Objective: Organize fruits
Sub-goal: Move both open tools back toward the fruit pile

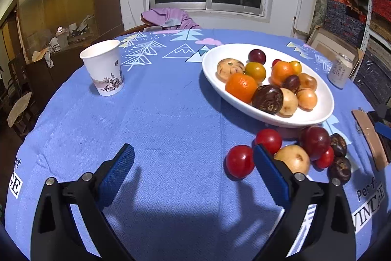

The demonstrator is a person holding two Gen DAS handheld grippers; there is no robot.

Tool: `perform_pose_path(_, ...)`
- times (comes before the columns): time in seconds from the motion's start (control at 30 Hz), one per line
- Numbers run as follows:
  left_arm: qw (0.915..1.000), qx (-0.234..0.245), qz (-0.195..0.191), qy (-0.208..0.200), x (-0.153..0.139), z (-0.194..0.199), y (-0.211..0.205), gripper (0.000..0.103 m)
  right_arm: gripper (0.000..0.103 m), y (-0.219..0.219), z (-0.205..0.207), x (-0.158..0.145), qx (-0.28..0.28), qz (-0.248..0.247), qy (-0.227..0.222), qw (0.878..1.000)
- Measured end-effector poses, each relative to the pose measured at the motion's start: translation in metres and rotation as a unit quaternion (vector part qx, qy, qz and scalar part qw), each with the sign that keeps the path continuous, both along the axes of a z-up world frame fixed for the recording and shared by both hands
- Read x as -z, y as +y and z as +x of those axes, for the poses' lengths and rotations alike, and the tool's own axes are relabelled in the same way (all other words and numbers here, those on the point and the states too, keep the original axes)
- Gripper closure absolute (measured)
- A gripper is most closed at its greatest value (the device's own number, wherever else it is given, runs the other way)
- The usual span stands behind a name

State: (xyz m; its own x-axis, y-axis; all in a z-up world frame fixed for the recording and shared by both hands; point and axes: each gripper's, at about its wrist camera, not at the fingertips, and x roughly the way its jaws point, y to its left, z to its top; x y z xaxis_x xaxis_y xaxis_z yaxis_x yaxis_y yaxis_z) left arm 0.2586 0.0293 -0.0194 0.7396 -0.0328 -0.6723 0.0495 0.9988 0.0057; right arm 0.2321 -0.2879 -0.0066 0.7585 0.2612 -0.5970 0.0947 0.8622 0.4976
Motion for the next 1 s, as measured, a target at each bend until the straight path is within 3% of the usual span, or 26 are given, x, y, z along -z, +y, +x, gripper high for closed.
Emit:
perform_pose_path(0.3,0.9987,0.033,0.023,0.032,0.012,0.007,-0.015,0.007,0.031,0.014,0.008,0.011,-0.03,-0.017,0.023,0.999)
perform_pose_path(0.6,0.9976,0.044,0.007,0.053,0.018,0.015,-0.016,0.007,0.031,0.026,0.02,0.034,-0.079,0.051,0.063,0.994)
perform_pose_path(0.8,0.9969,0.058,0.012,0.052,0.018,0.014,-0.024,0.008,0.045,0.037,0.026,0.038,-0.097,0.052,0.075,0.991)
perform_pose_path(1.0,0.9965,0.059,0.007,0.058,0.02,0.016,-0.023,0.008,0.047,0.033,0.033,0.053,-0.105,0.115,0.102,0.983)
